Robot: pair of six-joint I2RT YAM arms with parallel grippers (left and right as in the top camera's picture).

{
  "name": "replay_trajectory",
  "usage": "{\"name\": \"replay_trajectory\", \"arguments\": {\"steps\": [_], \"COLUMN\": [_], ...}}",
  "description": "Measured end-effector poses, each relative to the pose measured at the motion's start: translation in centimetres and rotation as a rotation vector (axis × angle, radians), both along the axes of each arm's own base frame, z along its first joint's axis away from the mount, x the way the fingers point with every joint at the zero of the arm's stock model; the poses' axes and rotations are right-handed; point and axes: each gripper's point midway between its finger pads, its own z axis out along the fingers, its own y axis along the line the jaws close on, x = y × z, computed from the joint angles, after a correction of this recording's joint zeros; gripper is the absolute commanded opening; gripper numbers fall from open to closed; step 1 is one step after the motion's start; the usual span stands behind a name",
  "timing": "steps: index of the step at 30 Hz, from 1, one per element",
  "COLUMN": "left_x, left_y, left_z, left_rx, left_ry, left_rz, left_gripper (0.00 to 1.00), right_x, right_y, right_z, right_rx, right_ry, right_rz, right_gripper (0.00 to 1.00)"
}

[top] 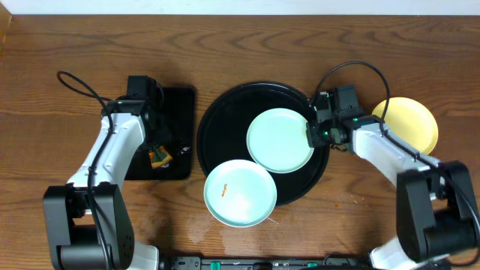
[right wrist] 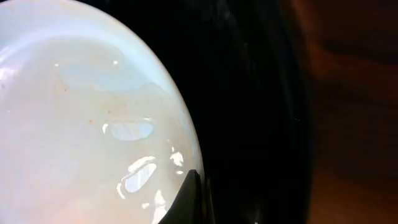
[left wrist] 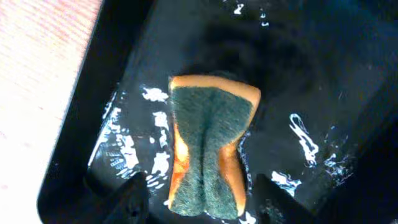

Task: Clean dirty plates on tray and stack at the side
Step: 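Move the sponge back to the black tray with the left gripper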

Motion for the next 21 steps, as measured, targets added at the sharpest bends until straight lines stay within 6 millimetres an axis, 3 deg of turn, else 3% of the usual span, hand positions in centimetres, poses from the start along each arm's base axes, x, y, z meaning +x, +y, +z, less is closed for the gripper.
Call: {"name": "replay_trajectory", "arguments": {"steps": [5, 11, 18, 21], "left_x": [0.9, 2.6, 2.5, 2.4], "left_y": [-3.1, -8.4, -12.7, -14.3], "left_z": [0.2, 1.9, 2.7, 2.9], "left_rx": [-0.174, -0.427, -0.512, -0.528], "left_ry": [-0.036, -0.123, -0.136, -0.146], "left_rz": [-0.059, -0.157, -0.275, -0.323], "left_gripper": [0.60, 0.59, 0.59, 0.59], "right_x": [0.6, 1.2, 1.7, 2.5], "right_y": [0.8, 0.6, 0.2, 0.2], "right_z": [3.0, 3.6, 4.1, 5.7], "right_rx": [-0.077, -0.102, -0.128, -0.133], "right_ry": [-0.111, -0.144, -0.166, -0.215], "right_rz": [0.017, -0.034, -0.047, -0.045], "right_gripper": [0.01, 0.01, 0.01, 0.01]}}
